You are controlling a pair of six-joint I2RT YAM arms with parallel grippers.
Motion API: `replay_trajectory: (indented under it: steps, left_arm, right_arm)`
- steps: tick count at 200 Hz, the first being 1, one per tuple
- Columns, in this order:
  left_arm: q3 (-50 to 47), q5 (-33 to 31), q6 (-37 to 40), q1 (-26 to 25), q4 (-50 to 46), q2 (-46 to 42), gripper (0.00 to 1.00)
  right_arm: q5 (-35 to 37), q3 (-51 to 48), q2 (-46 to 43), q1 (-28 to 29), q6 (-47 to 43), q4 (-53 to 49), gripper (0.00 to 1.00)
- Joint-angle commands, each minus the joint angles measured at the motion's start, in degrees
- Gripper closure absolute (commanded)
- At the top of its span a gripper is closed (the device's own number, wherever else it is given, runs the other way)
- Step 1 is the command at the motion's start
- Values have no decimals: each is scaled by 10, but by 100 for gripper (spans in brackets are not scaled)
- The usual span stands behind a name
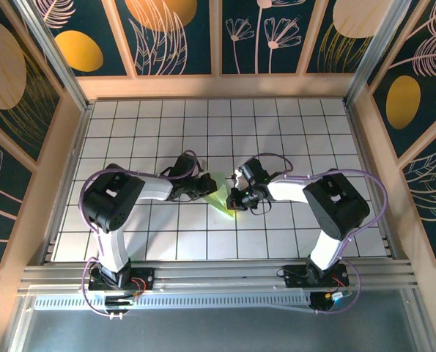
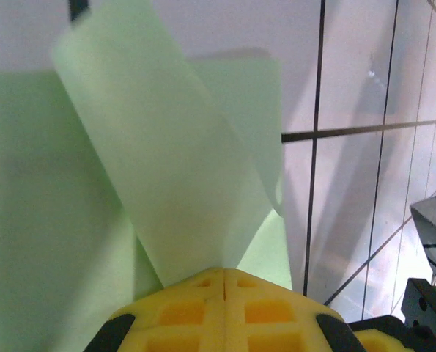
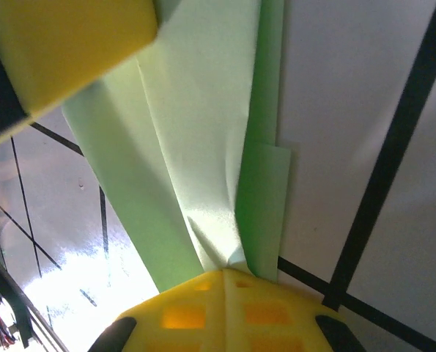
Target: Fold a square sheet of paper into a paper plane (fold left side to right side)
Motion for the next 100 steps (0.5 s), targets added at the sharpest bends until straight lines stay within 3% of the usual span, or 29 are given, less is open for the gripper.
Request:
replay_trajectory:
  steps: [1,100]
  left_arm:
    - [14,-71,49,45,-41,30,100]
    - [98,-77,112,125,-79,69,99]
  right_arm:
    - [106,-38,56,9,-9,-102,100]
    - [99,-35,62,12,-6,-101,100]
